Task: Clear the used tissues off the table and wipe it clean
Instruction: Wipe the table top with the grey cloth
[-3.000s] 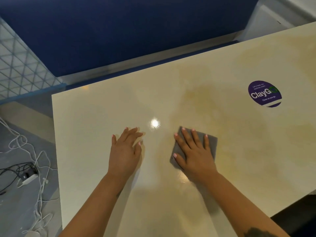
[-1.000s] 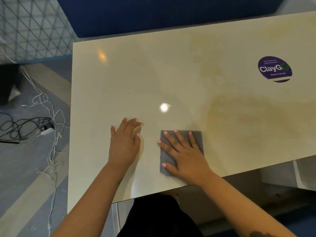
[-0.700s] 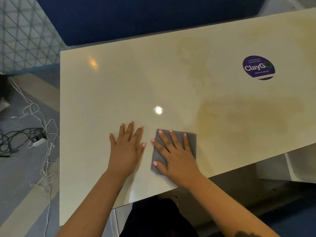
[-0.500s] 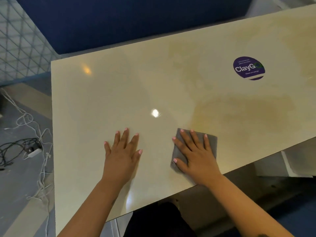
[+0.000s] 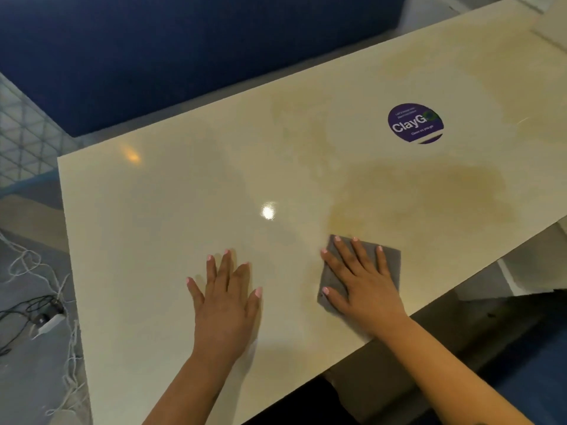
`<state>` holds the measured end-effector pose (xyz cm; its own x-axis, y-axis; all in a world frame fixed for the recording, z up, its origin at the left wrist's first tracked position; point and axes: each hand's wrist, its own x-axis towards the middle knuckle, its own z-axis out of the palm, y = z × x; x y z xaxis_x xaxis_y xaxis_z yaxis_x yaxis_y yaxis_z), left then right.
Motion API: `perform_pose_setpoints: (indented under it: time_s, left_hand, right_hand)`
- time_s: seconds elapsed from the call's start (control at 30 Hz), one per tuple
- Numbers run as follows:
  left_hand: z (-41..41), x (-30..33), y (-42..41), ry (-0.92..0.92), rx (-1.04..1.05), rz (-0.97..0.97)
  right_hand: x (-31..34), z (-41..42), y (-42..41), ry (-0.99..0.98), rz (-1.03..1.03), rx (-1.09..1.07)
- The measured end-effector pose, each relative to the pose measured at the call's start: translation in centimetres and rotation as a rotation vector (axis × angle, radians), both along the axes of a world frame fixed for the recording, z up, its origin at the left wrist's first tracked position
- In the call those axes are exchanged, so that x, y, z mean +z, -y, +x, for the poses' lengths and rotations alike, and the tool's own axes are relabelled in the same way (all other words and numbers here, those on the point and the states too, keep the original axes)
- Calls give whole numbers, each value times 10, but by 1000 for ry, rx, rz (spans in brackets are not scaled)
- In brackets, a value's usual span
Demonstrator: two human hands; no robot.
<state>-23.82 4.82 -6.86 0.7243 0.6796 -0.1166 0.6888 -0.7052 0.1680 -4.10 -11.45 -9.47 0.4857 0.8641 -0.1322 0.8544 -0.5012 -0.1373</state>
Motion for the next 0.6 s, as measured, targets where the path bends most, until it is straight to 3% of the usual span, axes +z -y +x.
perform_pose_setpoints:
  time_s: [0.13, 0.37, 0.47, 0.6]
  left_hand:
    - [12, 0, -3, 45, -84, 4]
    - [35, -2, -10, 86, -192, -67]
    - [44, -2, -13, 102, -233, -114]
    - [64, 0, -8, 192, -341, -169]
  right_hand:
    - [6, 5, -47, -48, 31, -127]
    - [4, -19, -18, -53, 34, 47]
    - [7, 5, -2, -63, 17, -70]
    - [9, 26, -40, -79, 44, -231]
